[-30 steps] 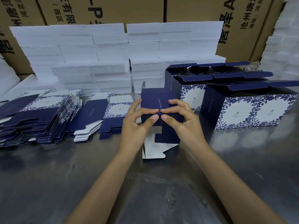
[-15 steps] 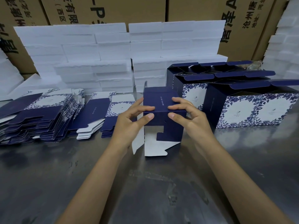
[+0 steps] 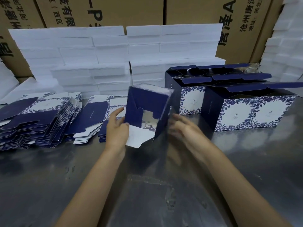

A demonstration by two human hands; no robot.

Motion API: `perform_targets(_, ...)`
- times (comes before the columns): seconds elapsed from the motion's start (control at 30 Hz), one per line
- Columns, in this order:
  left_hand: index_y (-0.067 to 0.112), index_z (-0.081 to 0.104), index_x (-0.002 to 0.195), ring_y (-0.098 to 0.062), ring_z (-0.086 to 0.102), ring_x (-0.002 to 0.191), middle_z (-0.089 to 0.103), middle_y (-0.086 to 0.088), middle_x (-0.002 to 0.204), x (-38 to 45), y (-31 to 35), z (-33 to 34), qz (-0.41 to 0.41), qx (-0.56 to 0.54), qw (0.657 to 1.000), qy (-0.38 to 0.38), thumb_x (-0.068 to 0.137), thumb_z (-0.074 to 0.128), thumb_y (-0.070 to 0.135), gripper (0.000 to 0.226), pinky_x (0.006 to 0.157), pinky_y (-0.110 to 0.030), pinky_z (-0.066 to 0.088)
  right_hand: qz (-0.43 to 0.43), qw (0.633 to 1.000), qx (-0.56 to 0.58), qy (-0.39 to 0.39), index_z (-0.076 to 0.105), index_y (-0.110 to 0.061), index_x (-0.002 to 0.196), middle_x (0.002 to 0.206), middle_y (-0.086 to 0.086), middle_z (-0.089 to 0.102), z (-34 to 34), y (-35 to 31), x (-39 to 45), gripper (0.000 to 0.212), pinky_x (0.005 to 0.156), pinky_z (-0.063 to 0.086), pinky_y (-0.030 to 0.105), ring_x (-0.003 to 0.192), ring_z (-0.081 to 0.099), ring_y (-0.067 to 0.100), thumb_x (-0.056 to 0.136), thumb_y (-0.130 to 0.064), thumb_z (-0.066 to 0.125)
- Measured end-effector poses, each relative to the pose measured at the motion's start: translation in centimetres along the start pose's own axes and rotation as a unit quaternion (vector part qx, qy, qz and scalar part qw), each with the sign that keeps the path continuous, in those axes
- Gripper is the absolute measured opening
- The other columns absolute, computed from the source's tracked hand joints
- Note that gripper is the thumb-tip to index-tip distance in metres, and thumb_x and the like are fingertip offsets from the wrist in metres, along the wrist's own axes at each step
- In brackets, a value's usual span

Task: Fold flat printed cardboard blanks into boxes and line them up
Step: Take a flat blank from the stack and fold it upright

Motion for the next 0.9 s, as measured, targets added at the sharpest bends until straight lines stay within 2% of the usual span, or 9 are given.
perform_targets(0.1, 0.022, 0.047, 0.126, -0.012, 0.066, 0.074, 0.068, -0.009, 0.112, 0.1, -1.6, 0.9, -0.042, 0.056, 0.997, -0.021, 0.088, 0.042, -0.015, 0.054, 0.051, -0.023, 0.048, -0.029, 0.998, 0.002, -0.06, 0.056, -0.039, 0.141, 0.144, -0.013, 0.059, 1.9, -0.8, -0.8, 0.049, 0.11, 0.046, 0.035, 0.128, 0.059, 0.008, 0.094, -0.031, 0.068)
perform_targets(0.17, 0.014, 0.046, 0.124, -0.02, 0.066, 0.08, 0.068, -0.013, 0.111, -0.1, -2.5, 2.0, -0.055, 0.114, 0.989, -0.072, 0.087, 0.049, -0.012, 0.046, 0.05, -0.027, 0.049, -0.06, 0.996, 0.031, -0.06, 0.056, -0.038, 0.141, 0.145, -0.011, 0.058, 2.0, -1.9, -1.1, 0.05, 0.103, 0.051, 0.027, 0.125, 0.062, 0.007, 0.095, -0.029, 0.071)
perform_targets(0.27, 0.011, 0.056, 0.112, -0.015, 0.061, 0.053, 0.074, -0.007, 0.08, -0.9, -4.5, 3.7, -0.113, 0.226, 0.954, -0.16, 0.091, 0.061, 0.009, 0.022, 0.039, -0.023, 0.039, -0.11, 0.993, 0.032, -0.036, 0.059, -0.038, 0.138, 0.156, -0.015, 0.044, 1.3, -3.7, -1.9, 0.057, 0.101, 0.049, 0.015, 0.133, 0.054, 0.002, 0.084, -0.038, 0.075)
perform_targets(0.47, 0.014, 0.072, 0.091, -0.009, 0.039, 0.034, 0.067, 0.003, 0.056, -2.7, -5.7, 4.7, -0.149, 0.415, 0.848, -0.295, 0.096, 0.052, 0.023, 0.023, 0.038, -0.014, 0.024, -0.136, 0.99, -0.039, -0.007, 0.067, -0.041, 0.128, 0.158, -0.017, 0.038, 0.0, -4.9, -2.4, 0.043, 0.121, 0.035, 0.037, 0.142, 0.042, -0.002, 0.089, -0.027, 0.077)
perform_targets(0.57, 0.014, 0.071, 0.076, -0.011, 0.046, 0.038, 0.064, 0.001, 0.052, -2.2, -3.5, 3.7, -0.093, 0.453, 0.85, -0.251, 0.098, 0.051, 0.025, 0.031, 0.043, -0.017, 0.033, -0.13, 0.988, -0.074, -0.031, 0.063, -0.042, 0.131, 0.151, -0.01, 0.049, 0.7, -4.8, -2.4, 0.042, 0.119, 0.039, 0.04, 0.137, 0.051, 0.008, 0.093, -0.025, 0.073)
perform_targets(0.67, 0.013, 0.058, 0.071, -0.03, 0.057, 0.072, 0.062, -0.006, 0.071, -0.8, 2.0, 0.1, 0.064, 0.542, 0.838, 0.011, 0.096, 0.046, 0.033, 0.034, 0.063, -0.033, 0.039, -0.14, 0.985, -0.087, -0.053, 0.059, -0.041, 0.135, 0.146, -0.015, 0.052, 1.3, -4.9, -2.7, 0.048, 0.115, 0.043, 0.037, 0.132, 0.055, 0.006, 0.094, -0.021, 0.073)
perform_targets(0.73, 0.016, 0.048, 0.075, -0.029, 0.05, 0.072, 0.056, -0.003, 0.074, -1.4, 4.6, -1.0, 0.164, 0.455, 0.867, 0.117, 0.097, 0.042, 0.029, 0.026, 0.061, -0.037, 0.031, -0.137, 0.984, -0.092, -0.062, 0.059, -0.046, 0.134, 0.149, -0.019, 0.047, 1.4, -4.9, -2.6, 0.052, 0.116, 0.043, 0.035, 0.134, 0.052, 0.004, 0.092, -0.02, 0.075)
perform_targets(0.83, 0.022, 0.054, 0.105, -0.012, 0.053, 0.102, 0.058, 0.007, 0.11, -2.0, 5.9, 0.2, 0.274, 0.282, 0.917, 0.064, 0.097, 0.052, 0.027, 0.01, 0.083, -0.029, 0.04, -0.13, 0.984, -0.087, -0.086, 0.055, -0.054, 0.136, 0.146, -0.024, 0.051, 2.0, -4.4, -2.6, 0.063, 0.109, 0.046, 0.028, 0.134, 0.052, 0.003, 0.088, -0.02, 0.079)
perform_targets(0.9, 0.028, 0.05, 0.13, -0.002, 0.042, 0.129, 0.049, 0.012, 0.136, -2.3, 5.2, 2.5, 0.3, 0.268, 0.914, -0.048, 0.097, 0.057, 0.029, 0.034, 0.105, -0.018, 0.033, -0.12, 0.982, -0.09, -0.111, 0.048, -0.058, 0.14, 0.141, -0.02, 0.058, 2.6, -3.8, -2.5, 0.077, 0.107, 0.046, 0.03, 0.13, 0.057, 0.005, 0.082, -0.02, 0.081)
Point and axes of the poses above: each hand's wrist, its own x-axis towards the middle knuckle, its own z-axis out of the palm, y = z × x, the point moved 9 cm from there along x, towards the middle knuckle
